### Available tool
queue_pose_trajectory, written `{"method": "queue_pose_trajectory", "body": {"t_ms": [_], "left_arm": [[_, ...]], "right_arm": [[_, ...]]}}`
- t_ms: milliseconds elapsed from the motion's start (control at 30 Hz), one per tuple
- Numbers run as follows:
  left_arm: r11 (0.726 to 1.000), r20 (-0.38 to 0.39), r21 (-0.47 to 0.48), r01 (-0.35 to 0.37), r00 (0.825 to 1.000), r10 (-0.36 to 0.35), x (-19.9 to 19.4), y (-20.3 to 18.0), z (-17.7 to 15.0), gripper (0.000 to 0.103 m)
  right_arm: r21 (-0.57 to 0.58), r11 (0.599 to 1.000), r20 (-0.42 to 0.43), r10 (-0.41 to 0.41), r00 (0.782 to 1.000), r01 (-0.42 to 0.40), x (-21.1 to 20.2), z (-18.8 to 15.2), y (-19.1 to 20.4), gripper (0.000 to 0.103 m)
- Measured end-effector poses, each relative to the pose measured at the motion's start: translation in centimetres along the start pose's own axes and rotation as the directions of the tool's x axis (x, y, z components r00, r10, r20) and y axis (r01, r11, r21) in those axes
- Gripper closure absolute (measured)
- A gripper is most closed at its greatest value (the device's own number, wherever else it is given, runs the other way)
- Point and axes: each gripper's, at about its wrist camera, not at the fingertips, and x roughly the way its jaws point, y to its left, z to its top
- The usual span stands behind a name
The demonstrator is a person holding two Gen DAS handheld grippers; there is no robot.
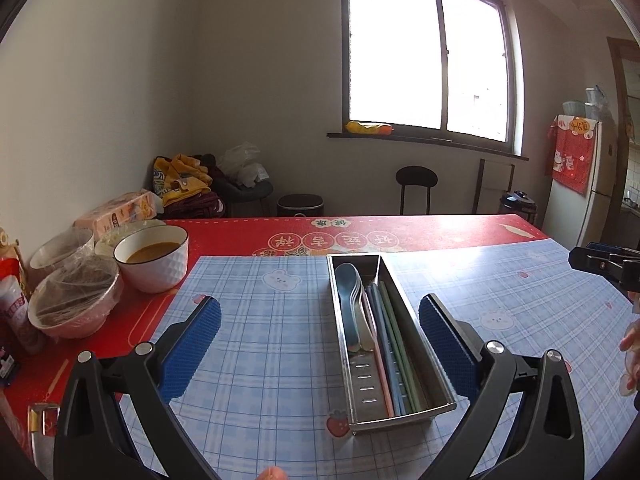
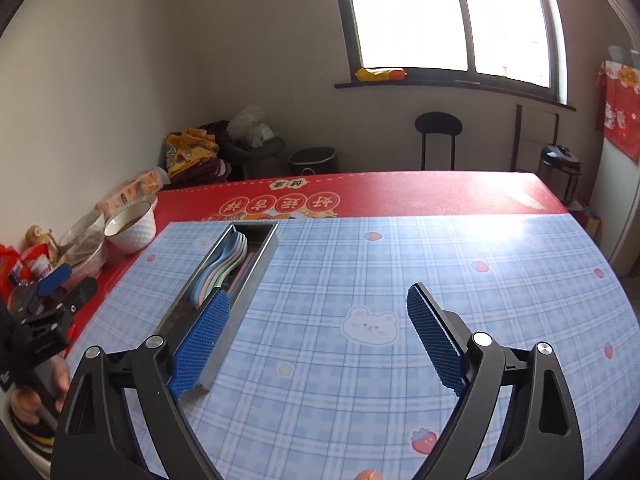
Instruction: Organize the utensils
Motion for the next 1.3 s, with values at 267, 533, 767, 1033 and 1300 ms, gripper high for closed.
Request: {"method": "queue_pose_trajectory", "body": {"t_ms": [267, 533, 767, 1033, 1300], "left_arm": [[0.999, 0.080, 0.034, 0.005, 0.997, -0.008, -3.9, -2.6, 1.0, 0.006], [0.995, 0.101, 0.097, -0.014, 0.995, 0.004, -6.1, -5.2, 1.0, 0.006], [0.995, 0.124, 0.098, -0.005, 0.992, -0.008, -7.6, -6.1, 0.8, 0.006], [0.995, 0.128, 0.095, 0.004, 0.992, -0.016, -7.8, -6.2, 0.7, 0.006], [0.996, 0.119, 0.089, 0.007, 0.993, -0.017, -7.7, -6.1, 0.6, 0.006]], "right_arm": [[-0.064, 0.998, 0.105, -0.006, 0.994, 0.013, -4.2, -0.8, 0.7, 0.015], [-0.087, 0.995, 0.196, -0.025, 0.980, 0.043, -7.4, -1.9, 1.5, 0.015], [-0.044, 0.999, 0.221, -0.020, 0.975, 0.031, -8.7, -2.4, 1.2, 0.015], [-0.031, 0.998, 0.224, -0.038, 0.974, 0.046, -8.8, -2.9, 0.9, 0.015], [-0.033, 0.998, 0.223, -0.051, 0.974, 0.059, -8.7, -3.1, 1.0, 0.015]]}}
